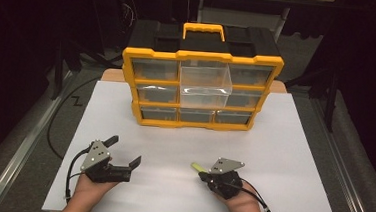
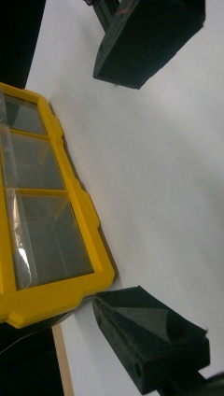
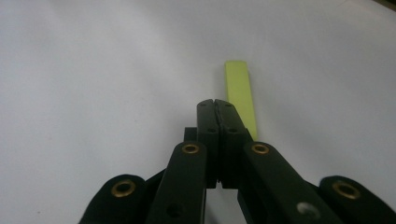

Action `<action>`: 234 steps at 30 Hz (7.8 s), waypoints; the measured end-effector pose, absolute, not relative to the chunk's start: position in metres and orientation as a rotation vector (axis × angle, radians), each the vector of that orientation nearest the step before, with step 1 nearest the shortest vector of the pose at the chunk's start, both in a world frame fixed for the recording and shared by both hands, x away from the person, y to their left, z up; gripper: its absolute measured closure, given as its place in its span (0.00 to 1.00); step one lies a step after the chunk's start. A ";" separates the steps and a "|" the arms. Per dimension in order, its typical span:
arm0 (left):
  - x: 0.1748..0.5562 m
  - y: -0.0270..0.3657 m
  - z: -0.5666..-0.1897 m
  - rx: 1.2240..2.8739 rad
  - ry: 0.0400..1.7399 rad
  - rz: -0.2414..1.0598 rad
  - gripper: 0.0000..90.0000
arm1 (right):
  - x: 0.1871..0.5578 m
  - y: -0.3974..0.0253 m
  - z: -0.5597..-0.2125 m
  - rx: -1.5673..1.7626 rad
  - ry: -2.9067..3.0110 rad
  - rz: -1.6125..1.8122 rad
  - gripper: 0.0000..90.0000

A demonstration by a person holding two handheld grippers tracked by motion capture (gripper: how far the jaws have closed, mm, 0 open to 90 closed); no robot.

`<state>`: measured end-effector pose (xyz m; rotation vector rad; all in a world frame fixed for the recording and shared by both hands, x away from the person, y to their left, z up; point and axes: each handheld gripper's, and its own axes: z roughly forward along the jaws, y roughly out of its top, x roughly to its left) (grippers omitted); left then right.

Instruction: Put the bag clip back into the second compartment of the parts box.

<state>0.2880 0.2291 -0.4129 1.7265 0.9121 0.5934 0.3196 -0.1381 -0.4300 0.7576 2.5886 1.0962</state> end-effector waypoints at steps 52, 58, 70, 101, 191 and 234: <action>0.287 0.231 -0.412 1.712 0.903 0.583 0.00 | 0.350 -0.132 -0.411 0.905 2.528 1.257 0.07; 0.287 0.230 -0.413 1.719 0.896 0.582 0.00 | 0.355 -0.125 -0.417 0.901 2.551 1.252 0.25; 0.289 0.230 -0.413 1.736 0.925 0.589 0.00 | 0.350 -0.127 -0.428 0.855 2.639 1.156 0.64; 0.287 0.228 -0.414 1.748 0.922 0.585 0.01 | 0.349 -0.135 -0.422 0.807 2.621 1.111 0.88; 0.282 0.223 -0.414 1.748 0.827 0.530 0.01 | 0.375 -0.183 -0.259 0.584 3.097 0.548 0.88; 0.281 0.224 -0.413 1.738 0.819 0.500 0.02 | 0.413 -0.144 -0.100 0.497 2.973 0.557 0.88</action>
